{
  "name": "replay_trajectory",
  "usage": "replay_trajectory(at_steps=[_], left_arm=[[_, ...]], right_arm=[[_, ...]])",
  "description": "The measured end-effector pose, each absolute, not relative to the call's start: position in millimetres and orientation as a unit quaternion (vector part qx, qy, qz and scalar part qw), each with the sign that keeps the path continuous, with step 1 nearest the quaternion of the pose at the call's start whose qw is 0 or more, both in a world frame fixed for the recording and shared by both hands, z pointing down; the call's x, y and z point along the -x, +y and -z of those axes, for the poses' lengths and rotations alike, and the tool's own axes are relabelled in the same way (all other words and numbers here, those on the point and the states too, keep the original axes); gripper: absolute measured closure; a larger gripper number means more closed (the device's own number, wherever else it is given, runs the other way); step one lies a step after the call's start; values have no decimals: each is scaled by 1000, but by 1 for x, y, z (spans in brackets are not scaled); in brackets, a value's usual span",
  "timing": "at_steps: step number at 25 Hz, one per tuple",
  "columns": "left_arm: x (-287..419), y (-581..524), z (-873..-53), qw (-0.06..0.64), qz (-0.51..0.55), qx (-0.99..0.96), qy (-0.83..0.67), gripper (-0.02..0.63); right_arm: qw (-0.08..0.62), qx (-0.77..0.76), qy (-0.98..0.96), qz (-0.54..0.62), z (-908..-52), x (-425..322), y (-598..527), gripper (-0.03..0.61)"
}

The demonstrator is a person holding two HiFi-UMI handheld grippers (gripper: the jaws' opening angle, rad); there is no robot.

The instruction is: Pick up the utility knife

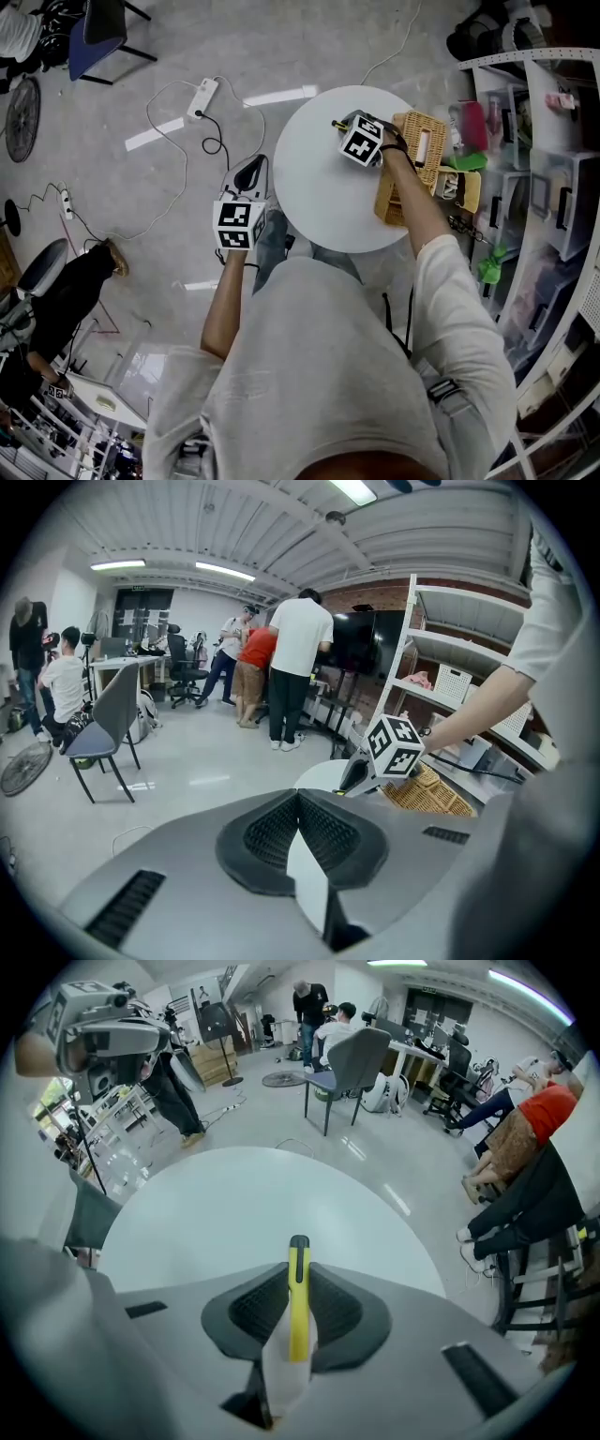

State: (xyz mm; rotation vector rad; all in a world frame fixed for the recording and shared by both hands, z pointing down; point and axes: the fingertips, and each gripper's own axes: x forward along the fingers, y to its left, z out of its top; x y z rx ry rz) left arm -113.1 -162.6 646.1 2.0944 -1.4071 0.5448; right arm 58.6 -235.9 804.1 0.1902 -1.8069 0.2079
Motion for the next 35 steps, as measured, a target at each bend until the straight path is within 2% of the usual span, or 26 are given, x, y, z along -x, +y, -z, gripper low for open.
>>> replay_trajectory(at_steps=[13, 16, 23, 35], left_arm=[[116, -164, -634, 259, -204, -788, -519, 594], [112, -163, -630, 257, -202, -791, -517, 594], [107, -163, -623, 248, -200, -798, -511, 594], [90, -168, -594, 222, -182, -815, -503, 594]], right_arm=[[552, -169, -813, -78, -762, -42, -234, 495], [507, -217, -827, -108, -744, -41, -237, 495], [348, -346, -847, -206, -700, -49, -237, 495], [236, -450, -824, -249, -647, -85, -197, 495]])
